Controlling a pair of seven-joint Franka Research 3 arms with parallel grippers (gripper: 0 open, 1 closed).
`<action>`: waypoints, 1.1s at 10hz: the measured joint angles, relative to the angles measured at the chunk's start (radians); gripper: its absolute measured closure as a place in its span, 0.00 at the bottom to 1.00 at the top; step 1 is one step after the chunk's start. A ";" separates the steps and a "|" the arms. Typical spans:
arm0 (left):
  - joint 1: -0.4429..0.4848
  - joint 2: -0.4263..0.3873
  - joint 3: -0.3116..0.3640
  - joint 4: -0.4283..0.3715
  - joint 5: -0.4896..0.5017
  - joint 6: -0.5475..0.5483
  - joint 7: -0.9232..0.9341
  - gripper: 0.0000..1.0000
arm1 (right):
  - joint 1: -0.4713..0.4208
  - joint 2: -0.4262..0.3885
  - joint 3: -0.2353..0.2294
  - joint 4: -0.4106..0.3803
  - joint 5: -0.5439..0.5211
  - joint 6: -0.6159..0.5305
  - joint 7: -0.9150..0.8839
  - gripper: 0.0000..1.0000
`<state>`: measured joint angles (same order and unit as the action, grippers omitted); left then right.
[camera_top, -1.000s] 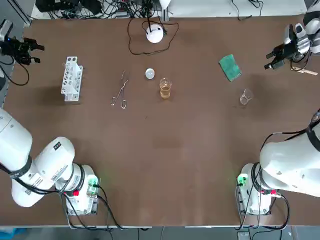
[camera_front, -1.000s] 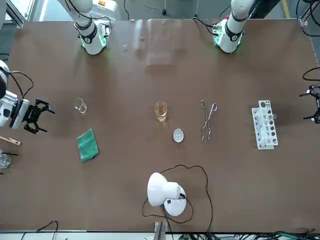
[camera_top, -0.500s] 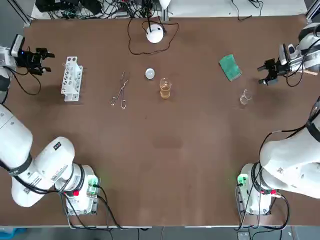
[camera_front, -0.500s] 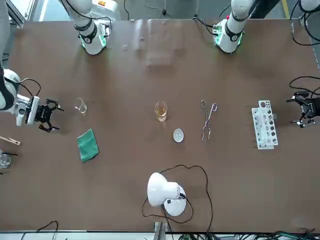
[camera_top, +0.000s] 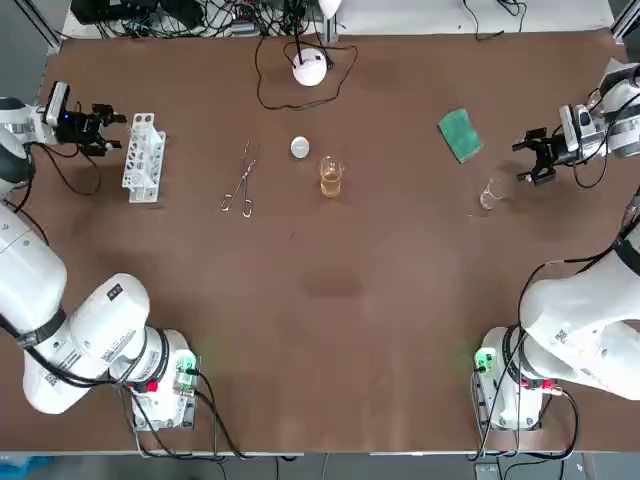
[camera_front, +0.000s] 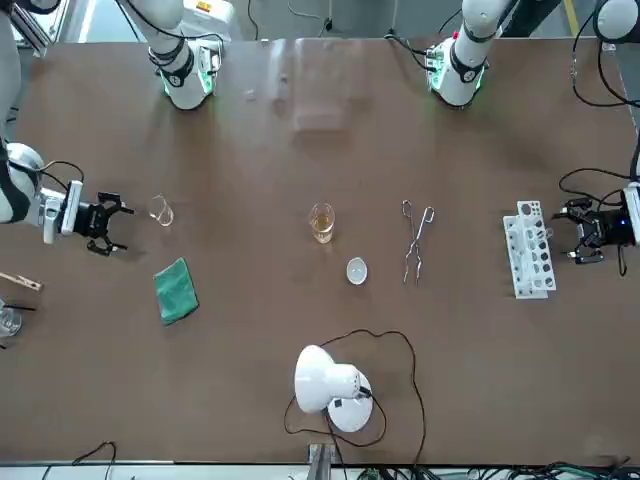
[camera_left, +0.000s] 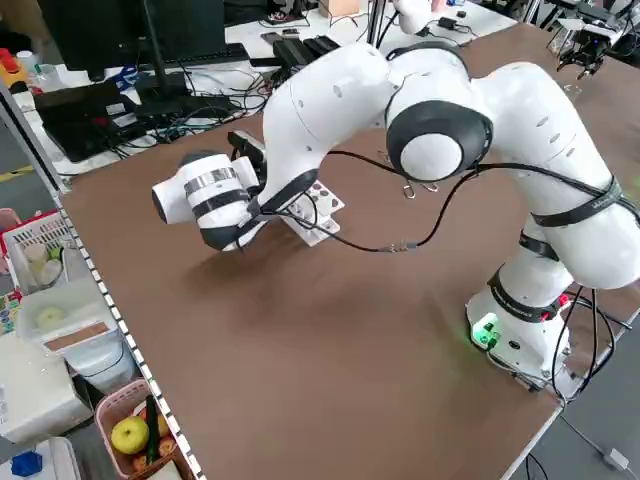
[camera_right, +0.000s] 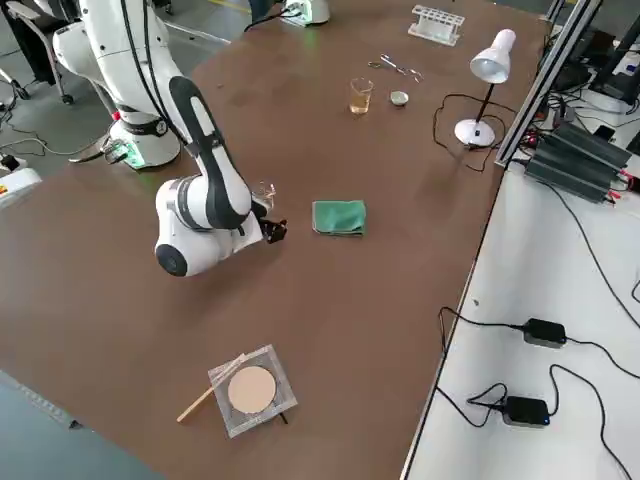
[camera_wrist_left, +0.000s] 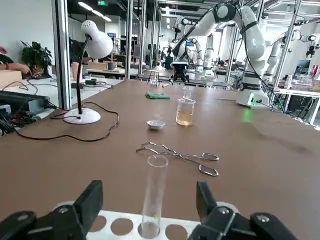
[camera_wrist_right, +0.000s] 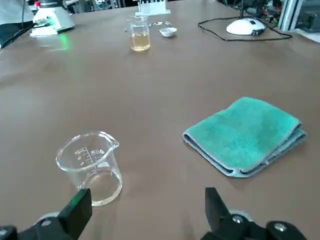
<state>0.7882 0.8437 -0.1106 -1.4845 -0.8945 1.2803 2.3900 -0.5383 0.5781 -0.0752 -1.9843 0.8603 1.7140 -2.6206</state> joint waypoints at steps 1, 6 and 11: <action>0.000 0.006 -0.003 0.000 -0.006 0.005 0.018 0.15 | 0.000 0.024 0.000 0.009 0.000 -0.007 -0.053 0.00; 0.000 0.043 -0.018 -0.004 -0.022 0.010 0.095 0.36 | -0.006 0.089 0.003 0.027 -0.008 -0.013 -0.151 0.00; 0.000 0.064 -0.027 -0.024 -0.055 0.011 0.101 0.43 | -0.054 0.171 0.003 0.028 -0.037 -0.070 -0.158 0.00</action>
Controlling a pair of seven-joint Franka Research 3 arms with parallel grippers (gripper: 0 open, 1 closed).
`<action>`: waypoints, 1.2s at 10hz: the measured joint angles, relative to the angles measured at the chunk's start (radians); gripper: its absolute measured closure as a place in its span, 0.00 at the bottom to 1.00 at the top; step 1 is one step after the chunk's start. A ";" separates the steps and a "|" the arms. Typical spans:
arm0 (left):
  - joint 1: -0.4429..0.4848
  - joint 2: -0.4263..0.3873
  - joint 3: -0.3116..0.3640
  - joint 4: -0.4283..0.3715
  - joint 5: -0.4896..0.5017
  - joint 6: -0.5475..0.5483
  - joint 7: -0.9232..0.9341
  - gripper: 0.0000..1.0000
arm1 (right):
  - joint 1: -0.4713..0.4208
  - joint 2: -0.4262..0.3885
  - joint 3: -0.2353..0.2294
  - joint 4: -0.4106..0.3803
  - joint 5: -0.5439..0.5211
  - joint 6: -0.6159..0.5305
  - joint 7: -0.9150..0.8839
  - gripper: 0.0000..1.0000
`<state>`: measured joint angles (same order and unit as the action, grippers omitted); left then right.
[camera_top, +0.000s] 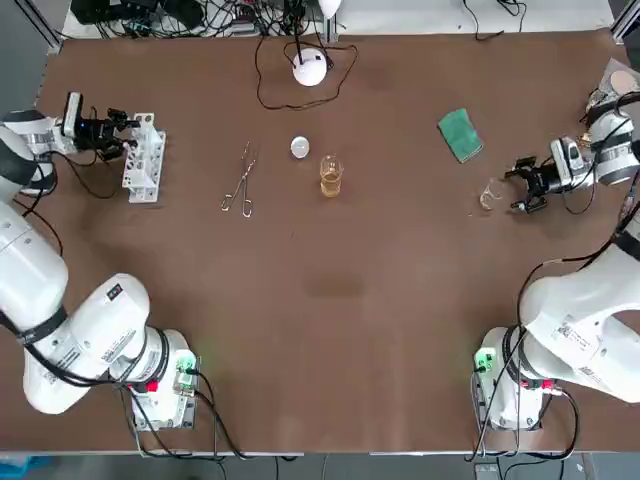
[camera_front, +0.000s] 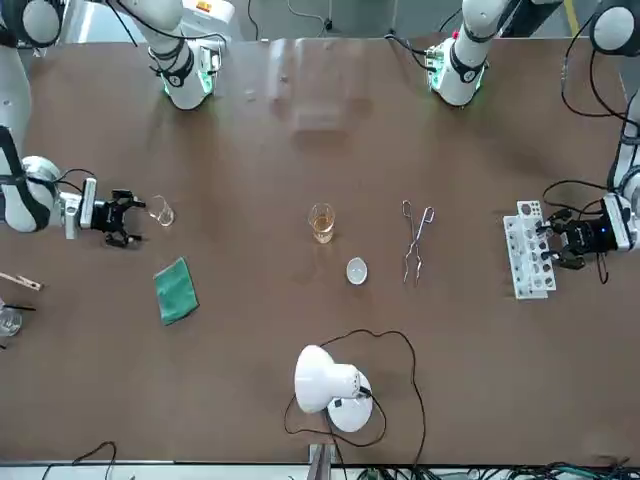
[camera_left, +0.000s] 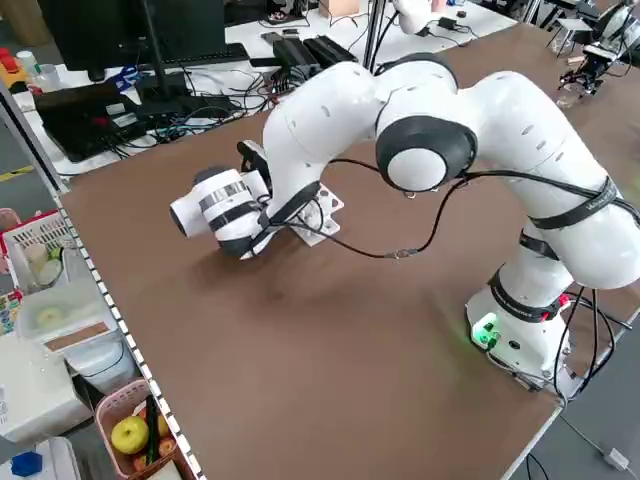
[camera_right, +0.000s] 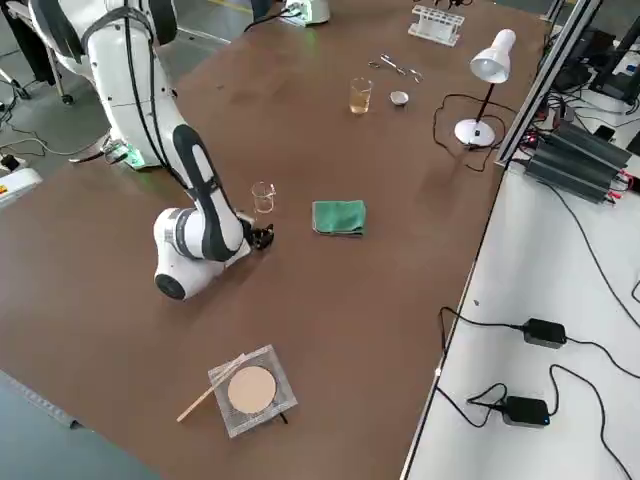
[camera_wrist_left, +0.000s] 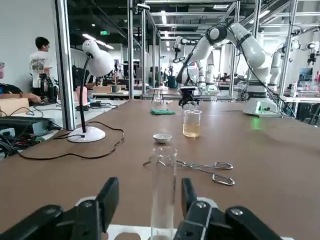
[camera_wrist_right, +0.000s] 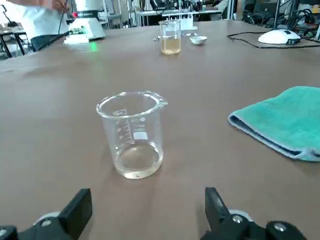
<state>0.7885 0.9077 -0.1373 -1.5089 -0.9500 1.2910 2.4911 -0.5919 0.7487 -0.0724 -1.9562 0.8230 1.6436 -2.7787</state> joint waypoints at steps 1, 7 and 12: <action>0.001 0.007 0.000 0.000 -0.002 0.000 0.000 0.44 | 0.000 0.016 0.001 0.000 0.000 -0.019 0.000 0.00; 0.002 0.029 0.000 -0.001 -0.021 0.000 0.000 0.55 | 0.000 0.024 0.007 0.002 0.000 -0.120 0.000 0.00; 0.001 0.029 -0.002 -0.001 -0.021 -0.002 0.000 0.67 | 0.023 0.041 0.024 -0.004 -0.001 -0.126 0.000 0.00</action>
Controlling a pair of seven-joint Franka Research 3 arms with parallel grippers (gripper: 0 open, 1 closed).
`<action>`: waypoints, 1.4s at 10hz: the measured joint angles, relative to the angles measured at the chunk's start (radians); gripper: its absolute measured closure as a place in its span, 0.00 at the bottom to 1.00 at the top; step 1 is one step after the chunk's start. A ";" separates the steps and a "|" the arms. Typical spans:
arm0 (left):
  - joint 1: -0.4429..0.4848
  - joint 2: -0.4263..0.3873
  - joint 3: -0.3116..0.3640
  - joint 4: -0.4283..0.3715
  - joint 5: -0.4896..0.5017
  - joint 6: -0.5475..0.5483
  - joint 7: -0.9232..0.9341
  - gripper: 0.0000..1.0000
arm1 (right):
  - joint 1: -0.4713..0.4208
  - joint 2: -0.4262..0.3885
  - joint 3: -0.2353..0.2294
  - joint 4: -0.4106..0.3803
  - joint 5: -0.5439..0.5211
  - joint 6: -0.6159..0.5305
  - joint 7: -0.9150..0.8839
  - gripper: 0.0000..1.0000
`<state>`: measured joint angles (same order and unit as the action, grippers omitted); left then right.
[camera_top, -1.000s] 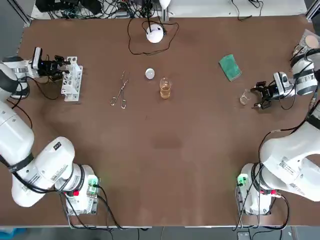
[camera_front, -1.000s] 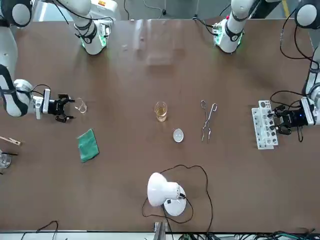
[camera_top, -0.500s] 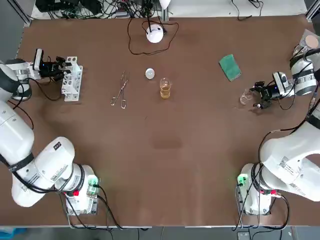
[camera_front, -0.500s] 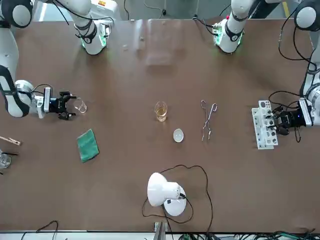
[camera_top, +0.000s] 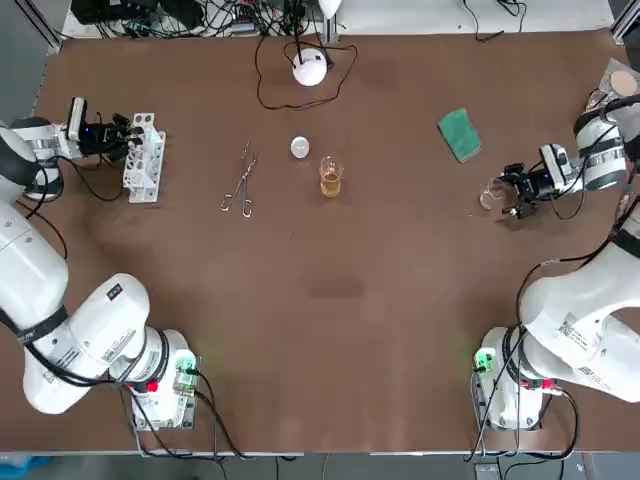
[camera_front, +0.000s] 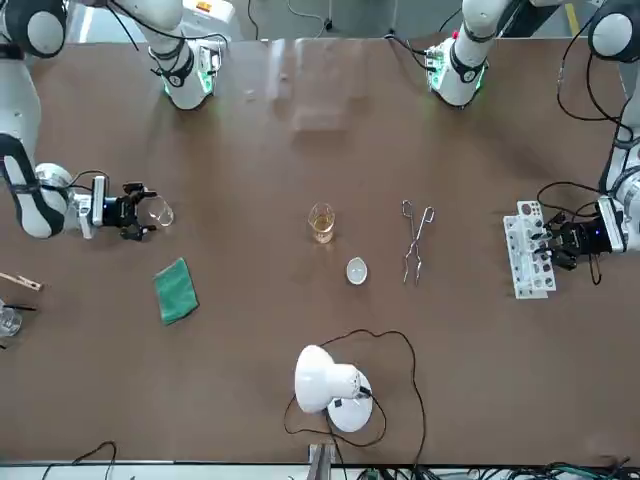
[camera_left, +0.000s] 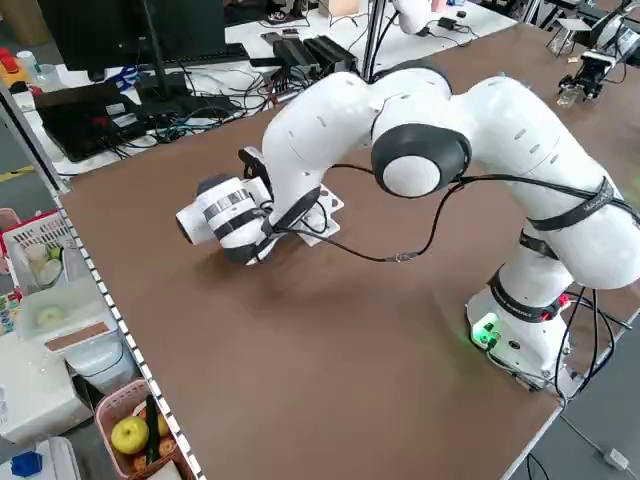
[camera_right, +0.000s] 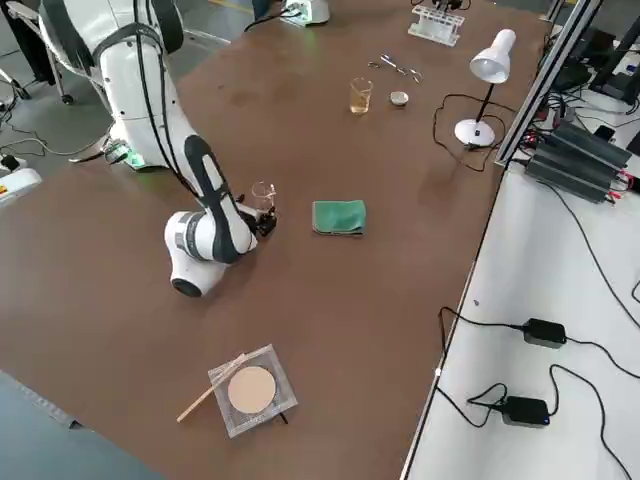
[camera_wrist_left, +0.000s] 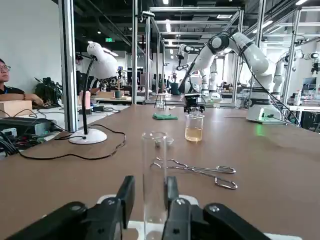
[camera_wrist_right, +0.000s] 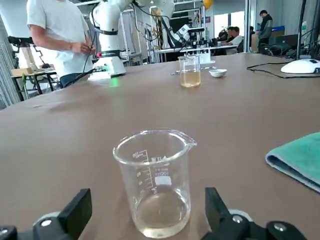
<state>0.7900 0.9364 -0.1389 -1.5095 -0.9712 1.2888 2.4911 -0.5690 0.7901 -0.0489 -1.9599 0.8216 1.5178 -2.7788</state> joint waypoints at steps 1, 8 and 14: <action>0.000 0.000 -0.001 0.000 0.000 0.000 0.000 0.67 | 0.012 0.006 0.001 -0.001 0.000 0.000 0.000 0.00; 0.000 -0.002 -0.001 -0.004 0.001 -0.013 0.000 0.78 | 0.047 0.015 0.005 -0.007 0.000 0.000 -0.006 0.00; -0.001 -0.041 -0.017 -0.012 0.010 -0.032 -0.005 0.79 | 0.053 0.029 0.005 -0.007 0.001 0.001 -0.011 0.00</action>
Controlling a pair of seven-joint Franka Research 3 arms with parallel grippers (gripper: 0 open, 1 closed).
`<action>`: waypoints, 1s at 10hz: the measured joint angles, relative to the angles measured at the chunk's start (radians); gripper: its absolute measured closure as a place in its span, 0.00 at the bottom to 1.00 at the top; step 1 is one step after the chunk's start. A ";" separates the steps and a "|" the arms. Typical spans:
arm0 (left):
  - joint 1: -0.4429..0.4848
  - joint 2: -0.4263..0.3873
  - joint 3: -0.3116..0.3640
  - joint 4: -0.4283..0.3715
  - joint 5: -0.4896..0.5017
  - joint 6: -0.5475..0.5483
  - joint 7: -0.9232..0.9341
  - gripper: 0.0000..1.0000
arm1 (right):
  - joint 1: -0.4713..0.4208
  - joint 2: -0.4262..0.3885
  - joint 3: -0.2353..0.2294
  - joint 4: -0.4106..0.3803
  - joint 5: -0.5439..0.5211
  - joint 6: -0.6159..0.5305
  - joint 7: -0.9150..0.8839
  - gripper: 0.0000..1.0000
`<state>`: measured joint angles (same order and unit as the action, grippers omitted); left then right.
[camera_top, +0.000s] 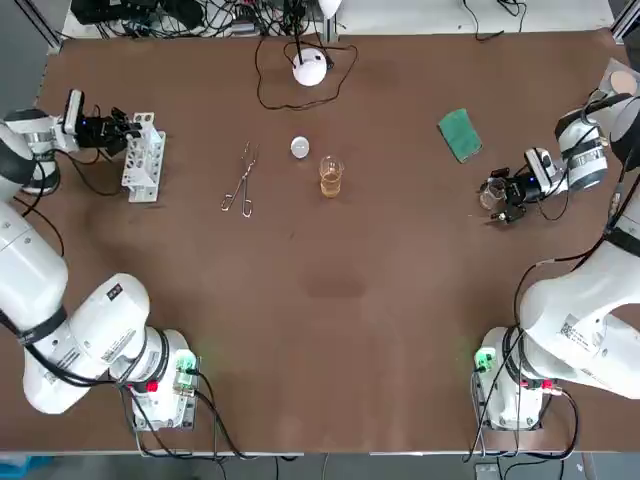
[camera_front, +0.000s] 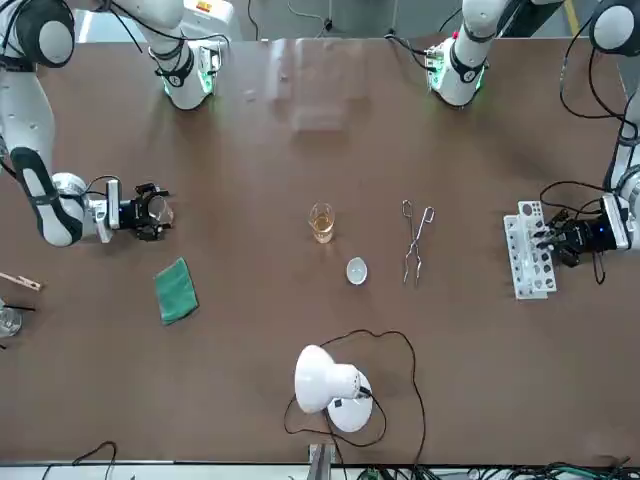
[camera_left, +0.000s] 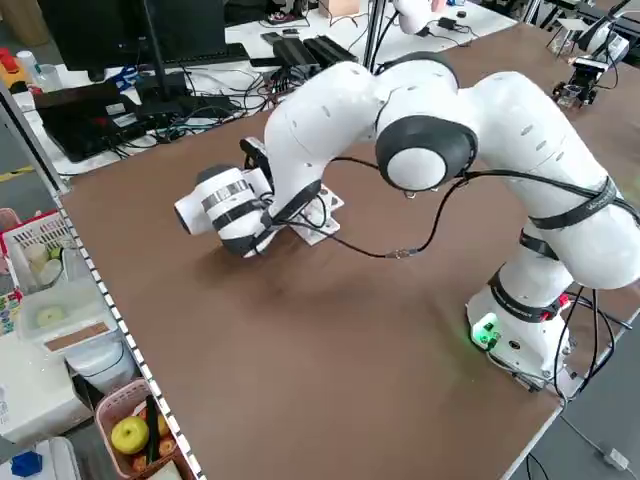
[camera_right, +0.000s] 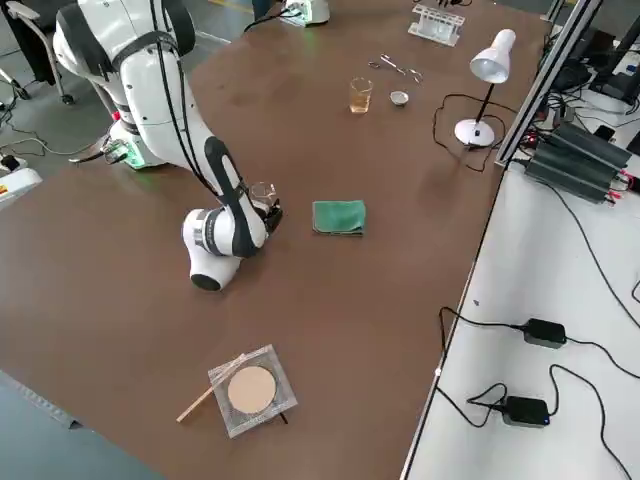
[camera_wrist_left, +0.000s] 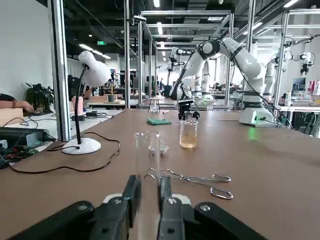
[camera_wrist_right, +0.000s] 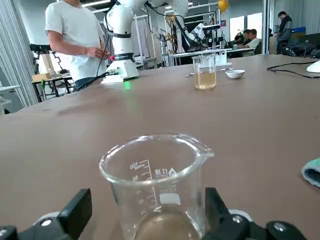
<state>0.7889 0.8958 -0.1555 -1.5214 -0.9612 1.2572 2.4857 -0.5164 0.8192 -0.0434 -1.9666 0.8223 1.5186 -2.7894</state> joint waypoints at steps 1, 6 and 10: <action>0.000 -0.006 -0.002 -0.001 0.001 -0.004 -0.002 0.79 | 0.000 0.000 0.000 0.000 0.000 0.000 0.000 0.02; 0.000 -0.046 -0.011 -0.001 0.002 -0.035 -0.037 0.79 | 0.002 0.000 0.001 0.000 0.001 0.000 -0.001 0.35; 0.001 -0.073 -0.021 -0.001 0.002 -0.053 -0.049 0.79 | 0.006 0.000 0.002 0.000 0.002 0.000 -0.001 0.45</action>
<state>0.7902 0.8226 -0.1762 -1.5225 -0.9593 1.2045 2.4367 -0.5107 0.8197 -0.0412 -1.9665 0.8239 1.5186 -2.7905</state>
